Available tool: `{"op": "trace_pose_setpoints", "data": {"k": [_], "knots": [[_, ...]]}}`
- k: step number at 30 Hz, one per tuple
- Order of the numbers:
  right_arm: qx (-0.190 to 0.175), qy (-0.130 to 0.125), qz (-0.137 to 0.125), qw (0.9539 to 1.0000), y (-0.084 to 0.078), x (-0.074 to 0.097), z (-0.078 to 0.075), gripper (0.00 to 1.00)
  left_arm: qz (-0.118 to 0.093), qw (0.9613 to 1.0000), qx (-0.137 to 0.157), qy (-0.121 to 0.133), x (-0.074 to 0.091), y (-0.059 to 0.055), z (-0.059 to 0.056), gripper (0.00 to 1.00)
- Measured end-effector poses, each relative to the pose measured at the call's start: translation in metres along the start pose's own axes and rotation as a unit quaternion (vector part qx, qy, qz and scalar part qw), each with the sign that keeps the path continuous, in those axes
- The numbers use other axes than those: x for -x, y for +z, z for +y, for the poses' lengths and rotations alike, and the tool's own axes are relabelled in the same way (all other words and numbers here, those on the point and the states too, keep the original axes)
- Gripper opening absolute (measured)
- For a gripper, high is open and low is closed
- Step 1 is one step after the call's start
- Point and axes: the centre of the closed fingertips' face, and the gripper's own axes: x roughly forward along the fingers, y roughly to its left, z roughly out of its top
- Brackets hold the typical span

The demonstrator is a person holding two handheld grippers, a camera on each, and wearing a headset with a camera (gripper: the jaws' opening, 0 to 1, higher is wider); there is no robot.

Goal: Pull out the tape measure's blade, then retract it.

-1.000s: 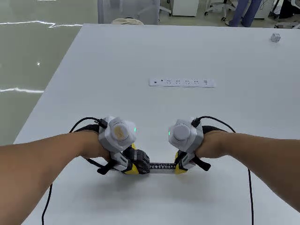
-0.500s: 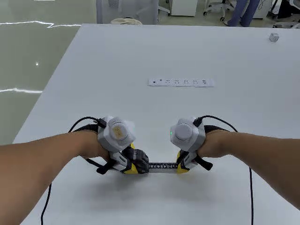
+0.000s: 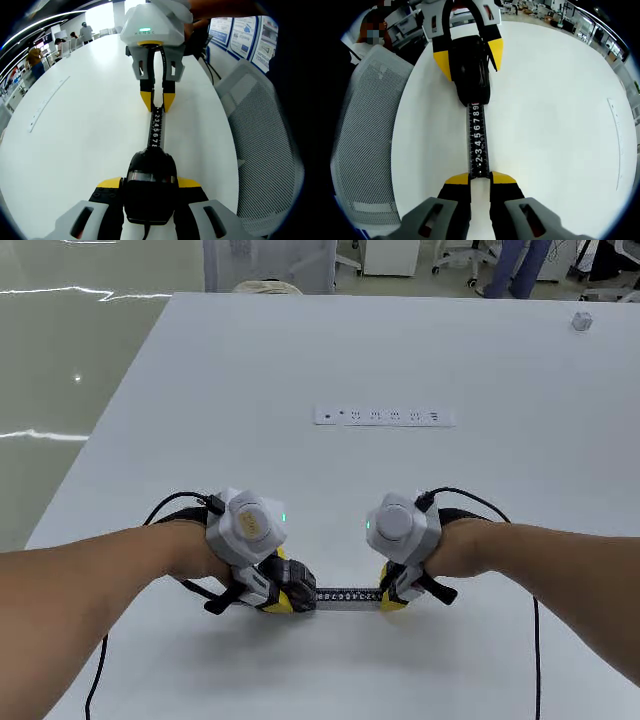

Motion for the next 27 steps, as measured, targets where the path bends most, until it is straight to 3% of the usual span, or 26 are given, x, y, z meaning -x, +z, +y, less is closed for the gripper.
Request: {"op": "trace_pose_setpoints", "data": {"k": [27], "knots": [[-0.005,-0.002,0.003,1.0,-0.013,0.005,-0.001,0.11,0.002,1.0,0.001,0.001,-0.001,0.0,0.0,0.35]]}}
